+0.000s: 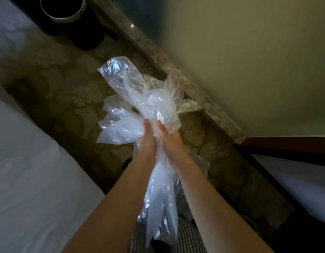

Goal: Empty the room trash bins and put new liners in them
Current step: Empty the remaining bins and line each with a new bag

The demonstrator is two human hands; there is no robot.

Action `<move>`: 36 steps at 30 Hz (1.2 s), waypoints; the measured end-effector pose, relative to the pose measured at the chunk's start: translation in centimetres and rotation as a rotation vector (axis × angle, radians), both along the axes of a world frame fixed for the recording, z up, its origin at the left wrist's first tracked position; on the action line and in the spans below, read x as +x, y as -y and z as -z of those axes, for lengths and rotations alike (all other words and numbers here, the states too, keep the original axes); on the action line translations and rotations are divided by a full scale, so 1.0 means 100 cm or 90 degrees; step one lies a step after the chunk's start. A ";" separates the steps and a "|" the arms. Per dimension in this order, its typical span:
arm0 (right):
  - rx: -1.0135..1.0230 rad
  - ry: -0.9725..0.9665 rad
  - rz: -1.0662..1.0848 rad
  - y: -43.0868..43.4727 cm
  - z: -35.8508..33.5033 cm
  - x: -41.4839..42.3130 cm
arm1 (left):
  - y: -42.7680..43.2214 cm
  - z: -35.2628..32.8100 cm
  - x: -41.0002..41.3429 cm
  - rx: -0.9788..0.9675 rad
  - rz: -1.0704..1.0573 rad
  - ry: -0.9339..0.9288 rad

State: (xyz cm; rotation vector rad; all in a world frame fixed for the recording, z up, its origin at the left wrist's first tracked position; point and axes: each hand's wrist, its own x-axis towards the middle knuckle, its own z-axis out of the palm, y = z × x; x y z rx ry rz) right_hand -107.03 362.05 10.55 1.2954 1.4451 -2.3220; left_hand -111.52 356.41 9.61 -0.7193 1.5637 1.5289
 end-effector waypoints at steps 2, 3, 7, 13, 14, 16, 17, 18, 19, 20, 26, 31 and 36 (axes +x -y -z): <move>-0.005 0.026 0.000 0.004 -0.011 -0.018 | 0.016 -0.009 -0.001 0.017 -0.013 -0.057; -0.002 0.043 0.001 0.006 -0.017 -0.027 | 0.023 -0.020 -0.005 0.011 0.011 -0.066; 0.017 0.085 -0.019 0.029 -0.043 -0.075 | 0.061 -0.050 -0.042 -0.028 0.099 -0.114; -0.019 0.110 -0.088 0.084 -0.077 -0.162 | 0.135 -0.086 -0.131 -0.018 0.018 -0.054; -0.035 0.110 -0.103 0.098 -0.081 -0.181 | 0.150 -0.095 -0.150 0.025 -0.008 -0.025; -0.052 0.095 -0.114 0.123 -0.090 -0.213 | 0.175 -0.106 -0.184 0.105 -0.059 0.025; -0.057 0.081 -0.116 0.135 -0.095 -0.229 | 0.186 -0.112 -0.199 0.145 -0.079 0.034; -0.049 0.072 -0.113 0.147 -0.098 -0.246 | 0.196 -0.115 -0.214 0.170 -0.094 0.039; -0.034 0.065 -0.106 0.159 -0.103 -0.262 | 0.206 -0.118 -0.228 0.190 -0.116 0.050; -0.014 0.063 -0.097 0.172 -0.106 -0.277 | 0.215 -0.122 -0.243 0.210 -0.140 0.067; 0.161 0.047 -0.164 0.226 -0.114 -0.355 | 0.253 -0.131 -0.318 0.187 -0.195 0.079; 0.203 0.050 -0.275 0.238 -0.124 -0.408 | 0.273 -0.142 -0.369 0.149 -0.210 0.065; 0.029 0.085 -0.321 0.226 -0.135 -0.491 | 0.278 -0.153 -0.448 0.198 -0.140 0.019</move>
